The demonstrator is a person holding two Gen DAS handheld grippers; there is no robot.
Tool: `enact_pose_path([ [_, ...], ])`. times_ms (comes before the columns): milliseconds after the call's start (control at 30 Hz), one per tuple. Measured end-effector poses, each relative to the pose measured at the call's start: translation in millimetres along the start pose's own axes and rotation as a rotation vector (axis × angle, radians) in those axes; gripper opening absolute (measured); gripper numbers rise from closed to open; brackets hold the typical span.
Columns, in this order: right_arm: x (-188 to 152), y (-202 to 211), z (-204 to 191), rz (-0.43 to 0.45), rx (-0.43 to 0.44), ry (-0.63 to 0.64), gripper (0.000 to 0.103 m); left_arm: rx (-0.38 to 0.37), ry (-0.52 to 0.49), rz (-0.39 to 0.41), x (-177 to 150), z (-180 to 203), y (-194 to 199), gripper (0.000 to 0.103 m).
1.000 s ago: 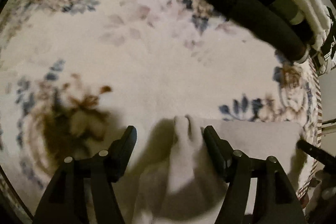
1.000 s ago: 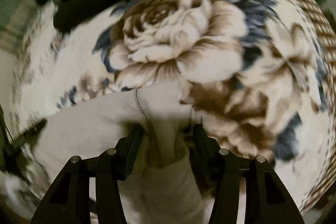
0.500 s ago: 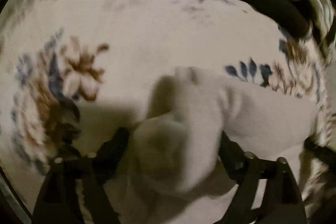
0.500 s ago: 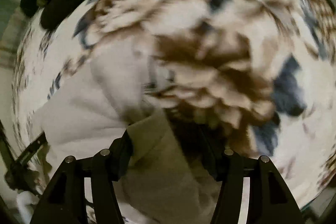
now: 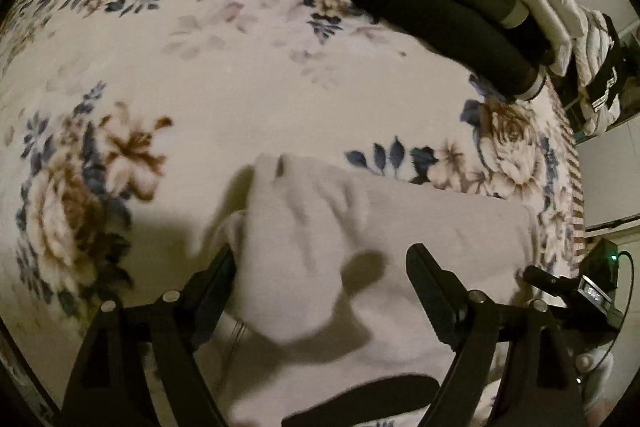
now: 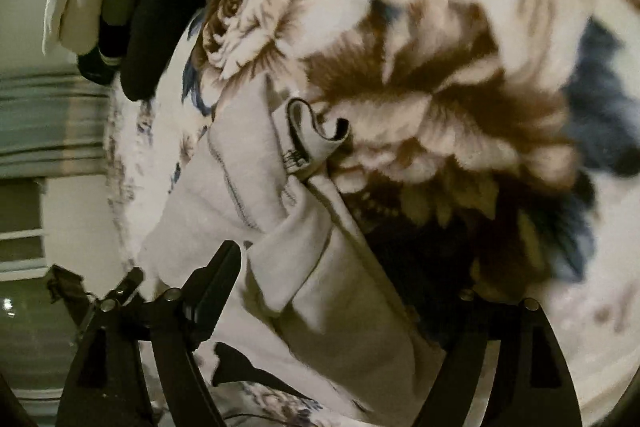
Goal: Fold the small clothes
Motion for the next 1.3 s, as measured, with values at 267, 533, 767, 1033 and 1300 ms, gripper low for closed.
enact_pose_path([
  [267, -39.6, 38.6, -0.6, 0.120, -0.014, -0.027, 0.083, 0.059, 0.001, -0.062, 18.4, -17.6, -33.3, 0.090],
  [533, -79.9, 38.4, 44.2, 0.091, 0.058, -0.167, 0.083, 0.041, -0.037, -0.046, -17.4, 0.5, 8.3, 0.090],
  [767, -127.7, 2.3, 78.5, 0.051, 0.159, -0.266, 0.083, 0.126, -0.081, -0.130, -61.4, 5.1, -44.4, 0.090],
  [1033, -131.3, -38.9, 67.5, 0.193, 0.354, -0.276, 0.083, 0.114, -0.061, -0.145, -56.8, 4.8, -46.2, 0.090],
  [1300, -137.1, -17.6, 47.4, 0.282, 0.439, -0.208, 0.083, 0.134, -0.091, -0.168, -51.4, 6.4, -50.3, 0.090],
])
Point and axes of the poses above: each gripper's, at about its wrist camera, not at the fingertips, and y roughly against the way its jaws point, z to its right, x to its top, the point moved 5 cm from there along -y, roughly the way its jaws point, and after that the axes turned 14 degrees about -z, right-handed, at the moved point
